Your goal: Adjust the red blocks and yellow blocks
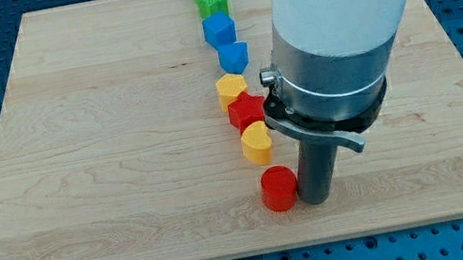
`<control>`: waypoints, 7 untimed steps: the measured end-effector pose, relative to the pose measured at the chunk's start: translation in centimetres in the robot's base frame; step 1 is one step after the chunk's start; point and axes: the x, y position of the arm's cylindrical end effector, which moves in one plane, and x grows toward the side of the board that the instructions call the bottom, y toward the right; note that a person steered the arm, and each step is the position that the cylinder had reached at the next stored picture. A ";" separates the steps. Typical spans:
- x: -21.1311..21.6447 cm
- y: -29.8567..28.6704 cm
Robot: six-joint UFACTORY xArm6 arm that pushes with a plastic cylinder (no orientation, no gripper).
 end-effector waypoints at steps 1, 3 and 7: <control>0.0 -1.0; 0.0 -0.3; -5.8 2.4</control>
